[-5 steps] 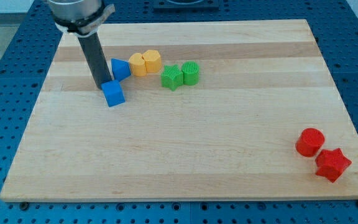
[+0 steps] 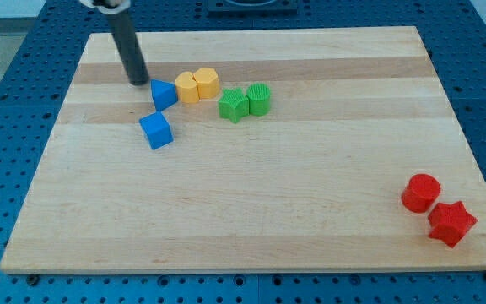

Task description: Push the blue triangle into the green star

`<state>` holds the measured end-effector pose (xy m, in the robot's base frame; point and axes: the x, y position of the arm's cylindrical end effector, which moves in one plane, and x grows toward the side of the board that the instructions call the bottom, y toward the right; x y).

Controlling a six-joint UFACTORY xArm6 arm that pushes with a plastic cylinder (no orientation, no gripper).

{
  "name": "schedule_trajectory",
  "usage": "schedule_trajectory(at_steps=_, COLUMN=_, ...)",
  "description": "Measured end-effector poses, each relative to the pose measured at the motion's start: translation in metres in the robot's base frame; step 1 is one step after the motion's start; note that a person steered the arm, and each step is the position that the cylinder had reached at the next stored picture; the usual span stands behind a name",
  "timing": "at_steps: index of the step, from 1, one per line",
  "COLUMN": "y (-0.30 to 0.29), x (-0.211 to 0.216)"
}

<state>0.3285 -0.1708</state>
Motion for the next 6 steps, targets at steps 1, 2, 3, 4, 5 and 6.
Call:
schedule_trajectory(at_steps=1, y=0.004, x=0.021)
schedule_trajectory(at_steps=2, y=0.020, x=0.033)
schedule_trajectory(at_steps=3, y=0.049, x=0.045)
schedule_trajectory(at_steps=4, y=0.081, x=0.049)
schedule_trajectory(at_steps=5, y=0.101, x=0.049)
schedule_trajectory(at_steps=6, y=0.106, x=0.049)
